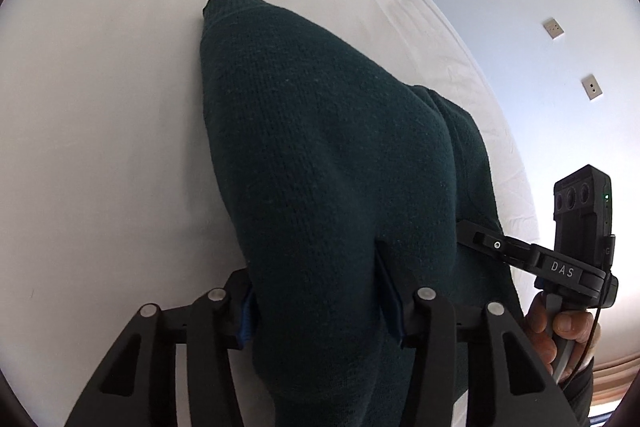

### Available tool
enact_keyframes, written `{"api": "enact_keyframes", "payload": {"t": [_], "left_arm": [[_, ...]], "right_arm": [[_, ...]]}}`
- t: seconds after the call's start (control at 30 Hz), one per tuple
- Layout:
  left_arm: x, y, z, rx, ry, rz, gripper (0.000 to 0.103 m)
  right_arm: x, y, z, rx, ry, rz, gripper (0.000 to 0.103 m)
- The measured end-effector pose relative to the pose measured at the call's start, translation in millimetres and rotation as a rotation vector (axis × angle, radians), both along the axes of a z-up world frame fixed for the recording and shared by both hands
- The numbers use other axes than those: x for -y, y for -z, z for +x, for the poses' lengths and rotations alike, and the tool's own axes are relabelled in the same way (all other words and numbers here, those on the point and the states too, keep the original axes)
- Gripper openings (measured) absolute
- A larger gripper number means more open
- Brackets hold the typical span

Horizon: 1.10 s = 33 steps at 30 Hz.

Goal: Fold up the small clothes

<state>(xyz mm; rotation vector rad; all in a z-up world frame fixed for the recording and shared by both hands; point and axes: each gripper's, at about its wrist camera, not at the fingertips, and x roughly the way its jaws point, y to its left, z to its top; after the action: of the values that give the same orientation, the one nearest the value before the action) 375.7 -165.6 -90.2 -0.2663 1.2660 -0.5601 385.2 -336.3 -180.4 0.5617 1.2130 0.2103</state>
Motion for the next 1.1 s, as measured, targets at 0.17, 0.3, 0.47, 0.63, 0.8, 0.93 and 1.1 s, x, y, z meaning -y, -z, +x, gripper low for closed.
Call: {"api": "enact_keyframes", "payload": {"t": [0.17, 0.3, 0.47, 0.63, 0.8, 0.93, 1.1], "left_arm": [[12.3, -9.3, -6.3, 0.037, -0.005, 0.092, 0.046], [4.3, -27.8, -19.7, 0.060, -0.014, 0.110, 0.040], [-23.4, -62.8, -60.7, 0.119, -0.007, 0.105, 0.040], [-70.1, -104.9, -113.9, 0.172, -0.006, 0.077, 0.039], [-123.9, -128.5, -180.1, 0.215, -0.010, 0.100, 0.039], [-162.1, -119.7, -228.9, 0.198, -0.023, 0.124, 0.040], [-190.5, -72.6, -263.4, 0.151, -0.027, 0.141, 0.041]], "right_arm": [[-56.6, -18.0, 4.4, 0.059, -0.103, -0.373, 0.024], [-72.9, -40.3, 0.7, 0.109, -0.086, -0.430, 0.021], [-94.6, -84.8, -31.8, 0.200, -0.112, -0.395, 0.021], [-122.7, -122.0, -73.3, 0.259, -0.149, -0.303, 0.021], [-167.0, -134.6, -130.8, 0.276, -0.213, -0.228, 0.021], [-200.7, -120.0, -172.6, 0.251, -0.248, -0.166, 0.021], [-237.9, -69.2, -203.3, 0.172, -0.256, -0.132, 0.021]]}}
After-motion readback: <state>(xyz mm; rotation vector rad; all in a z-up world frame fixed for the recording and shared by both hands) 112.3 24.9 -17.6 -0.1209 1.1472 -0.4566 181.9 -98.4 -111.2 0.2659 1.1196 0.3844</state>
